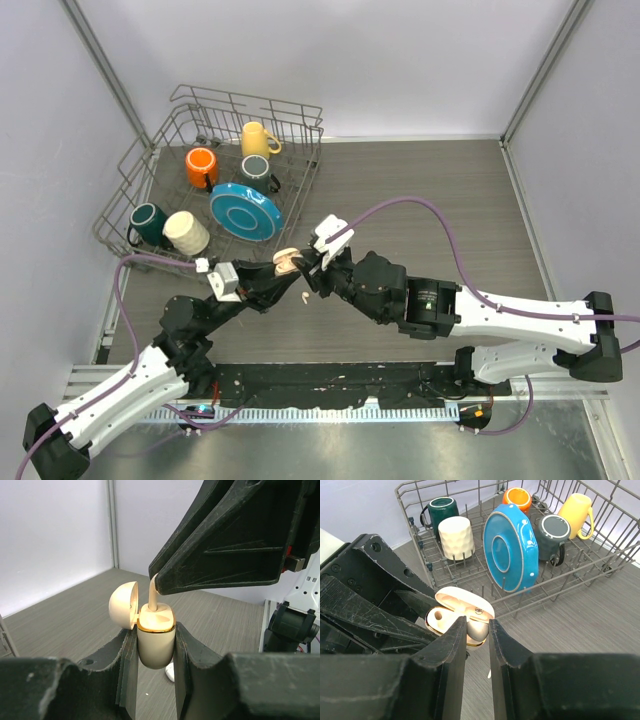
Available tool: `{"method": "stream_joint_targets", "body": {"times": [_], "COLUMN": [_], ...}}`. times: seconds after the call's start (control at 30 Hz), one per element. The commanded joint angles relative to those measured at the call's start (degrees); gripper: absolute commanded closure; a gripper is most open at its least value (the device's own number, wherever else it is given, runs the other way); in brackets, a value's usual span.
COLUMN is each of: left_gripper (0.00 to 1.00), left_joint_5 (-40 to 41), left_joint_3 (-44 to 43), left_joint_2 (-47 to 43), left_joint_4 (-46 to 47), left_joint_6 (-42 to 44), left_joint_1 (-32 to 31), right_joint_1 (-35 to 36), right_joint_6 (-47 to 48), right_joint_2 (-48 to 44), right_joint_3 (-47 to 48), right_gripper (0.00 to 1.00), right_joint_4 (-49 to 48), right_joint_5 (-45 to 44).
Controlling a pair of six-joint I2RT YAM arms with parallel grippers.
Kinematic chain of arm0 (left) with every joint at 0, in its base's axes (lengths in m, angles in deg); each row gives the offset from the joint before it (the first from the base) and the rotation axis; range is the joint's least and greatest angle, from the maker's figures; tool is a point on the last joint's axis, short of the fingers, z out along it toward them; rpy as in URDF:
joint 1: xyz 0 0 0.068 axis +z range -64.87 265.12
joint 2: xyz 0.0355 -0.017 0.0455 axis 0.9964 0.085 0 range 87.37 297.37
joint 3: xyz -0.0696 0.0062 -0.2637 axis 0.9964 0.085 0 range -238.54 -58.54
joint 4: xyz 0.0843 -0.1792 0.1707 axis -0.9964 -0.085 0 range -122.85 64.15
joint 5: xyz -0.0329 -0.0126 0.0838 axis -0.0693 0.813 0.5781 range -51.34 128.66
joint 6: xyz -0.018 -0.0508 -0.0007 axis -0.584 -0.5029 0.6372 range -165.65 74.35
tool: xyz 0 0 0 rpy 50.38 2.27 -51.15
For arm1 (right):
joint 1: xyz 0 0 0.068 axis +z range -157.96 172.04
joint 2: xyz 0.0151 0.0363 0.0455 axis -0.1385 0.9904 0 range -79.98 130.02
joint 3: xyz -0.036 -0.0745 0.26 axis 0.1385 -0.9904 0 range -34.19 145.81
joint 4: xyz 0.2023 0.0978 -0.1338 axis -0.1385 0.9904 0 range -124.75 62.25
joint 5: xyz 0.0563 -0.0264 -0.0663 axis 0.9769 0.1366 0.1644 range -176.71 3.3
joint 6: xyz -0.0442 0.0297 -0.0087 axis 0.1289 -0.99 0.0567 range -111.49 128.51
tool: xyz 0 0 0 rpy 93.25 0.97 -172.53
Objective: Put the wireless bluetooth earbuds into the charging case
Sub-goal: Place the earbud in the charging case.
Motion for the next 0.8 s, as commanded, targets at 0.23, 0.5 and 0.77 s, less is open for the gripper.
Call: {"method": "stream_joint_targets", "body": {"times": [0.23, 0.5, 0.77], "left_gripper": [1.0, 1.0, 1.0], "left_joint_5": [-1.4, -1.1, -0.8], "left_joint_3": [-2.2, -2.2, -2.0], "left_joint_2": [-0.1, 0.4, 0.2], "left_joint_4": [4.1, 4.9, 5.1], "left_joint_6": [0.9, 0.9, 0.9], "left_joint_1": [0.1, 0.1, 0.2], "right_joint_1": [0.2, 0.3, 0.2], "right_joint_6": [-0.2, -2.1, -3.0], "right_joint_2": [-0.1, 1.2, 1.6], "right_joint_3": [3.2, 5.3, 6.1], "right_gripper": [0.99, 0.99, 0.98], "right_joint_4": [3.7, 6.8, 8.2], "right_joint_5": [1.3, 3.8, 4.9]}}
